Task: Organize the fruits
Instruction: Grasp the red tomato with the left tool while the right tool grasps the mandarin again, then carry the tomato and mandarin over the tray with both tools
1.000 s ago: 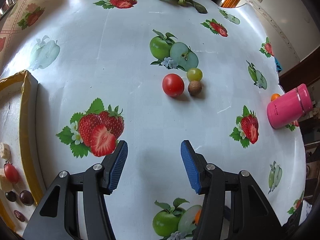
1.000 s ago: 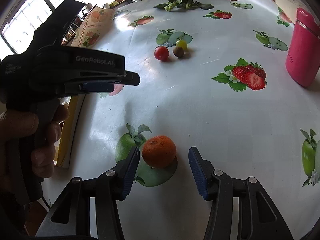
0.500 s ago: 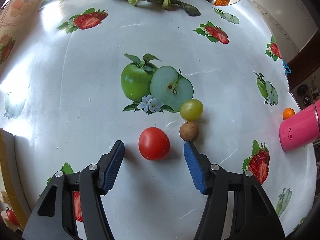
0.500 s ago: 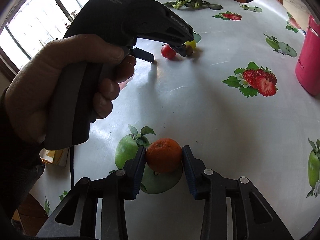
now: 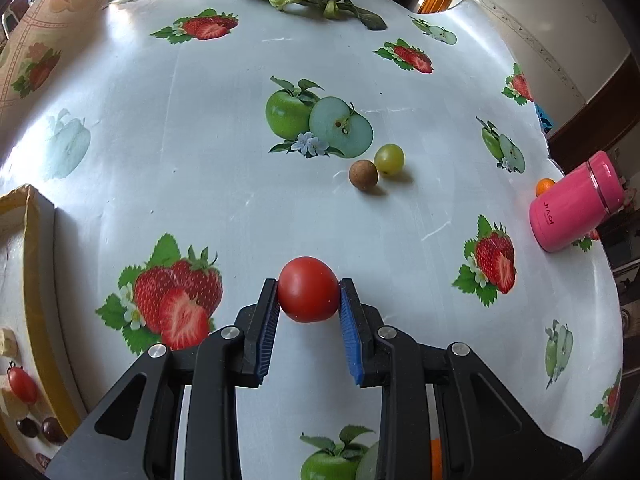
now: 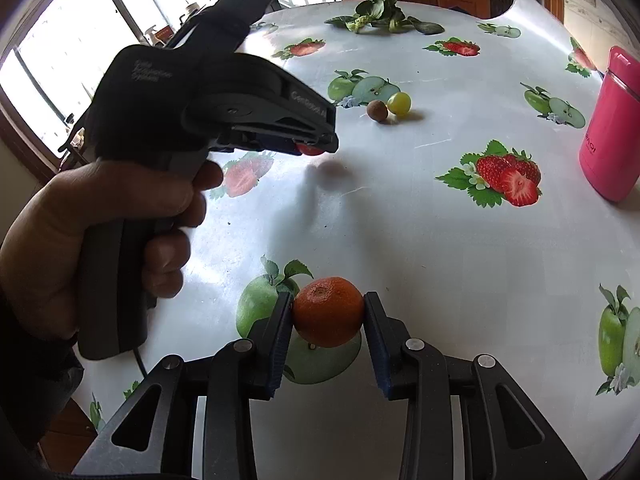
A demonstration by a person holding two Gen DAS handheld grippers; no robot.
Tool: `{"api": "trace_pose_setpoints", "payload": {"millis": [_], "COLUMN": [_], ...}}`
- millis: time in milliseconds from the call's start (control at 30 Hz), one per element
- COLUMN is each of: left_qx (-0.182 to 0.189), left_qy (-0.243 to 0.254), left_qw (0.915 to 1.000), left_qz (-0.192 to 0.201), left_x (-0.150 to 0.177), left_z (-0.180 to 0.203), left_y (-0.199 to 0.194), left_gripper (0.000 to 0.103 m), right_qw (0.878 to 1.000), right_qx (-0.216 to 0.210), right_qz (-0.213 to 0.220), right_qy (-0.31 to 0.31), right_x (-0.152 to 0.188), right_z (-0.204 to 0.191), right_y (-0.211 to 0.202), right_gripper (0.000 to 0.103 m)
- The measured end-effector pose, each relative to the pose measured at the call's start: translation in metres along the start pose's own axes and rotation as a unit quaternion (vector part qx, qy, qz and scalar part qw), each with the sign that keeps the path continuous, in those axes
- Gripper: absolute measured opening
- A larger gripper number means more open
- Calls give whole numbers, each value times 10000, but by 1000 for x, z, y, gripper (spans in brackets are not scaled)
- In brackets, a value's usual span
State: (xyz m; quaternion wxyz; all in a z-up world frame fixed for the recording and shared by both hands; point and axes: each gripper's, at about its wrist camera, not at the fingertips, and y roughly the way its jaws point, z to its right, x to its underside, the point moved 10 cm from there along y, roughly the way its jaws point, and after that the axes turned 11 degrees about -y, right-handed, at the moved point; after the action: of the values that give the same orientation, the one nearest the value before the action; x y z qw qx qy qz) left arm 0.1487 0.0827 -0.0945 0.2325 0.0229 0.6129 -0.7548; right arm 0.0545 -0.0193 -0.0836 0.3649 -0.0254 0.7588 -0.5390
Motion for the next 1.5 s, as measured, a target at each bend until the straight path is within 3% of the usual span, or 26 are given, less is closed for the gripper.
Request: {"api": "trace_pose_setpoints", "payload": {"millis": [367, 767, 1500], "left_qx": [-3, -44, -162], "left_qy": [-283, -563, -1141], "left_qw": [9993, 9973, 9909], "left_qz": [234, 468, 699], "left_x": [43, 67, 76], "left_z": [-38, -82, -157], "left_y": [-61, -109, -142], "left_gripper": [27, 27, 27], "right_qw": [9996, 9975, 9910], "right_qx": [120, 45, -279], "right_qz": [163, 292, 360], "right_qy": [-218, -639, -1260], "right_x": [-3, -14, -44], "right_z": [-22, -70, -151], "right_y": [-25, -36, -22], "right_gripper": [36, 36, 36]}}
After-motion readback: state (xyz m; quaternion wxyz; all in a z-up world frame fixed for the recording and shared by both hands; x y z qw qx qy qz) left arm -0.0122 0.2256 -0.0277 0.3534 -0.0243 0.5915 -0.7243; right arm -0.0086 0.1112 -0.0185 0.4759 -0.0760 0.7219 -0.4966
